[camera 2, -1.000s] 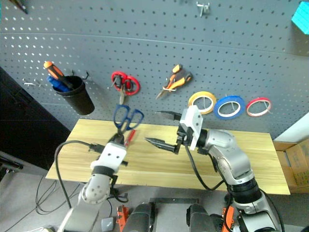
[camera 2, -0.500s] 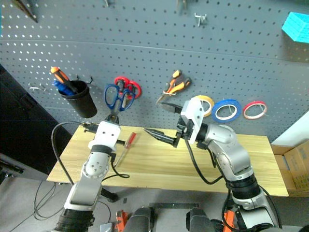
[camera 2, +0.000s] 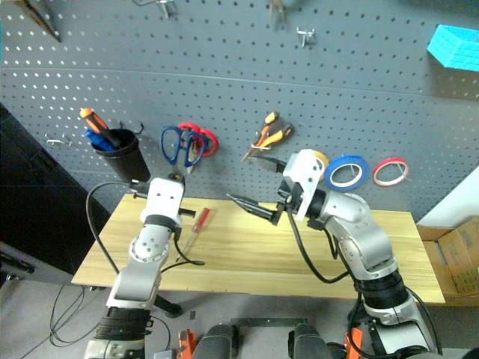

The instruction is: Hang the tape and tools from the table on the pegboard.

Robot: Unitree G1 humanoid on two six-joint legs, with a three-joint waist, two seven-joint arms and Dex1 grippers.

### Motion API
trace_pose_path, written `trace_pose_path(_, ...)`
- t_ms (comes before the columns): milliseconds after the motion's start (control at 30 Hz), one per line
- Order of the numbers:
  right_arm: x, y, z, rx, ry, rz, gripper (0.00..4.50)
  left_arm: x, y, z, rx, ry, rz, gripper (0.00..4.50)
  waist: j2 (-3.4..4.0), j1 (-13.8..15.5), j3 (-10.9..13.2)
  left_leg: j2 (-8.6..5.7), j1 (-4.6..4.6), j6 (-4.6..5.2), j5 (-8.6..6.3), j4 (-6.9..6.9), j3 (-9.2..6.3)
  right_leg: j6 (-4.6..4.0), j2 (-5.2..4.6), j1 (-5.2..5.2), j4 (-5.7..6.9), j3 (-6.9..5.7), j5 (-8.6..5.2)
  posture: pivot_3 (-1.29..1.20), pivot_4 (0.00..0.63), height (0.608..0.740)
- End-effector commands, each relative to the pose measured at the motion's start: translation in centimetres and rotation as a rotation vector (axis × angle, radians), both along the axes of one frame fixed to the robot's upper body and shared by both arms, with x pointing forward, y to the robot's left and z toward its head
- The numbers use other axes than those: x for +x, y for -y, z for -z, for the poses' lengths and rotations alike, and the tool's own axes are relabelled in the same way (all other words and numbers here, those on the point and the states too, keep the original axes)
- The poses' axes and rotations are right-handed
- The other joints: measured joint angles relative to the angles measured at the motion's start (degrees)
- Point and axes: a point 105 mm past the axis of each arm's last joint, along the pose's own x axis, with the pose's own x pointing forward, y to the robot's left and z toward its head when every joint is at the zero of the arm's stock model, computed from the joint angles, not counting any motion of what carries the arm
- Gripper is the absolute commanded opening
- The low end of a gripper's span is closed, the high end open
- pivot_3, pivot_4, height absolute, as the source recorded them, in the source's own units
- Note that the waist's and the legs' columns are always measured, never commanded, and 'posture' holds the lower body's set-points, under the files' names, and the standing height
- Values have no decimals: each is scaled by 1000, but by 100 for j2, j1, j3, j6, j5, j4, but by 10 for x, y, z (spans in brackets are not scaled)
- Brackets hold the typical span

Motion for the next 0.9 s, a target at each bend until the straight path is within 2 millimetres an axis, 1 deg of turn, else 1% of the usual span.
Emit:
trace_pose_path(33,-2,5,-19,49,58,16,4500,3,3,-17,-11,63,13,495,0,0,0,0,5,0,0,0,0,0,0,6,-2,0,0,112,68,740)
trace_pose_path(267,-1,4,-25,71,75,16,4500,7,3,-12,-36,31,18,495,0,-2,0,0,62,0,-1,-2,1,1,0,62,-7,1,-2,111,72,740)
trace_pose_path(400,-1,3,-26,72,78,17,4500,13,2,-11,-64,1,27,495,1,-6,0,1,64,1,0,0,1,4,2,62,-4,3,-3,111,72,740)
trace_pose_path(600,0,4,-26,68,78,21,4500,28,-2,-13,-103,-53,49,495,0,-5,0,2,64,1,1,-1,0,-2,5,62,-3,3,1,108,73,740)
trace_pose_path(667,1,4,-26,65,79,23,4500,38,-6,-16,-117,-74,50,495,0,-2,0,2,64,1,1,-1,0,-2,6,62,-3,4,1,109,73,740)
trace_pose_path(733,1,4,-27,63,82,24,4500,43,-8,-19,-119,-77,54,495,1,-6,0,2,64,1,1,-1,-1,-2,8,62,-3,4,1,109,73,740)
trace_pose_path(800,1,5,-27,60,85,26,4500,46,-6,-21,-143,-73,86,1238,0,-10,-1,2,64,1,0,-1,-1,-2,9,62,-4,5,1,104,74,740)
trace_pose_path(833,1,5,-27,60,86,26,4500,46,-5,-22,-153,-75,100,1511,0,-12,-1,2,63,1,0,-2,0,-2,9,62,-5,5,1,103,73,740)
trace_pose_path(900,1,6,-27,59,86,28,4500,46,-3,-20,-156,-81,116,2199,0,-13,-1,2,63,1,0,-3,0,-3,9,62,-5,6,1,97,76,740)
